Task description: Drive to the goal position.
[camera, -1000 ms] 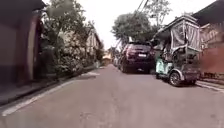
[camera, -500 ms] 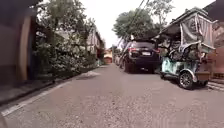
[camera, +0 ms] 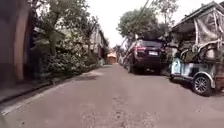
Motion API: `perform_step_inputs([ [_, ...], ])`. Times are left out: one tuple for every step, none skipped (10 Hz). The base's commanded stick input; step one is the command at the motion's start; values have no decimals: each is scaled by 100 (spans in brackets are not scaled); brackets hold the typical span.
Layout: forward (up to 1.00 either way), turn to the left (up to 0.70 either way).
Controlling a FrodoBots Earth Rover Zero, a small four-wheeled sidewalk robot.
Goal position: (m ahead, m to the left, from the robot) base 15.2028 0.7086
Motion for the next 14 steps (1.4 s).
perform_step_inputs([
  [70,0],
  [70,0],
  [70,0],
  [70,2],
  [70,24],
  [70,35],
  [70,30],
  [70,14],
  [70,2],
  [70,0],
  [70,0],
  [70,0],
  [70,0],
  [70,0],
])
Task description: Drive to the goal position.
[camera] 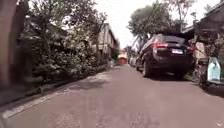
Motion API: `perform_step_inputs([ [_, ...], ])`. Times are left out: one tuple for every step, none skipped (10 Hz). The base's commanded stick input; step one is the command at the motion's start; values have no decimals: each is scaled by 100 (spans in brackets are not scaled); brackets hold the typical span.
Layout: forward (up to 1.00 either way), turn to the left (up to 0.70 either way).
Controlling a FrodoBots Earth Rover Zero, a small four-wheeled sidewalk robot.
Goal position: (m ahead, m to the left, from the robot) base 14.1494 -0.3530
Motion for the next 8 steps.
perform_step_inputs([
  [70,0],
  [70,0],
  [70,-1],
  [70,-3],
  [70,-4],
  [70,-4],
  [70,0],
  [70,2],
])
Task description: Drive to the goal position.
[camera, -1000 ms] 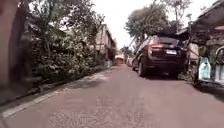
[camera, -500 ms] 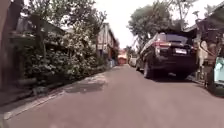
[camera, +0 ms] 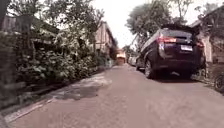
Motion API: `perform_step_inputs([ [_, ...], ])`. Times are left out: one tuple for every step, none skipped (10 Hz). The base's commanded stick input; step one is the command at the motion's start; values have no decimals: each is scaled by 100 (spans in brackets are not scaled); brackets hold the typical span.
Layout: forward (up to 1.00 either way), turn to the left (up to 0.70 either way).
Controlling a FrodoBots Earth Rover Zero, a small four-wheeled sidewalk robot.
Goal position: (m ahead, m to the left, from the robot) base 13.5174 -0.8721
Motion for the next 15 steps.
perform_step_inputs([
  [70,1],
  [70,0],
  [70,0],
  [70,0],
  [70,-3],
  [70,-12],
  [70,-24],
  [70,-8],
  [70,0],
  [70,0],
  [70,0],
  [70,0],
  [70,0],
  [70,0],
  [70,0],
])
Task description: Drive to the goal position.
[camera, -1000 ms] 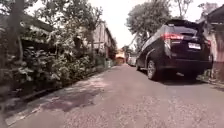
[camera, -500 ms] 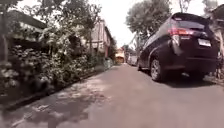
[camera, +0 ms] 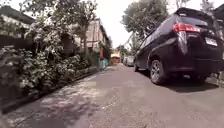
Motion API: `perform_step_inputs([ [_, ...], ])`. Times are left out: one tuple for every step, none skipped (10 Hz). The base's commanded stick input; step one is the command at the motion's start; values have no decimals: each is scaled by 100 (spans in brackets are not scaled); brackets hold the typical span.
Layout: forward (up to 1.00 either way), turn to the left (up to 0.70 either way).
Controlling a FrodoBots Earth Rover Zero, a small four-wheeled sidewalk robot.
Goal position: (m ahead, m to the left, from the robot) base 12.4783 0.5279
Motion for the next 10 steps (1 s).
perform_step_inputs([
  [70,0],
  [70,0],
  [70,0],
  [70,0],
  [70,0],
  [70,1],
  [70,1],
  [70,0],
  [70,0],
  [70,0],
])
